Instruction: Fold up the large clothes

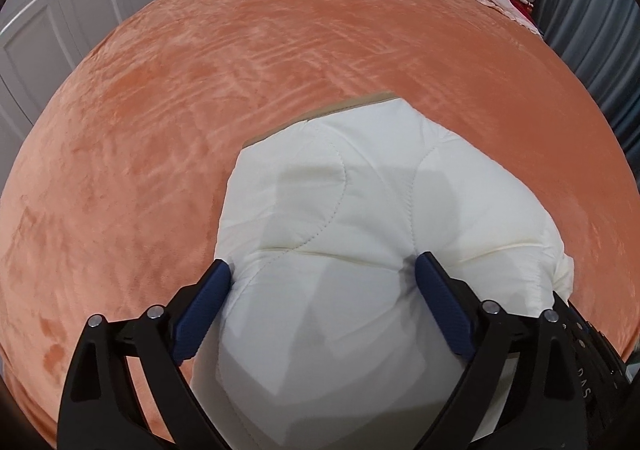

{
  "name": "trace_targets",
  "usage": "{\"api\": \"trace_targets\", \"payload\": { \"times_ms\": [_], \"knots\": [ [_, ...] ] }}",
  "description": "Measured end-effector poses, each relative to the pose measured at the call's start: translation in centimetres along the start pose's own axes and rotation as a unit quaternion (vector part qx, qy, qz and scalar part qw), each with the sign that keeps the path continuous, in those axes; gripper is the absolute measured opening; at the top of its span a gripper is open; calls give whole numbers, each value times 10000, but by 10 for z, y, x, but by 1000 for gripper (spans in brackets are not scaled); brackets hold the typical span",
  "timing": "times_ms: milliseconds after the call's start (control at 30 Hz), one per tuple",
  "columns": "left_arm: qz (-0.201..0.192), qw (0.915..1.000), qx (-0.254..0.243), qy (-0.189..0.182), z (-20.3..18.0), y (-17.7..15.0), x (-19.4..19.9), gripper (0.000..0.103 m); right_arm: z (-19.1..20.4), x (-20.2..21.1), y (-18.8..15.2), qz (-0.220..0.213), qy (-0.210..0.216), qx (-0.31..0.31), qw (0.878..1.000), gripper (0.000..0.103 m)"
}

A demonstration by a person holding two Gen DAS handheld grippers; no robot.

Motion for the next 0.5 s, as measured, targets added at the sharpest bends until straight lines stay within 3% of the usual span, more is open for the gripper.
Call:
{"api": "trace_targets", "payload": {
  "times_ms": [500],
  "knots": [
    [-249, 9996, -36, 157, 1, -4, -14, 97, 2, -11, -6, -246, 73, -5, 9997, 17]
  ]
}}
Point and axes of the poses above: each gripper's, at about its wrist camera, not at the fingertips, and x roughly against the way its jaws point, z to its left, y to its top, the point moved 1 cm from there along -x, roughly the way its jaws point, and after that the axes turned 11 degrees about -y, right-handed, at the moved point
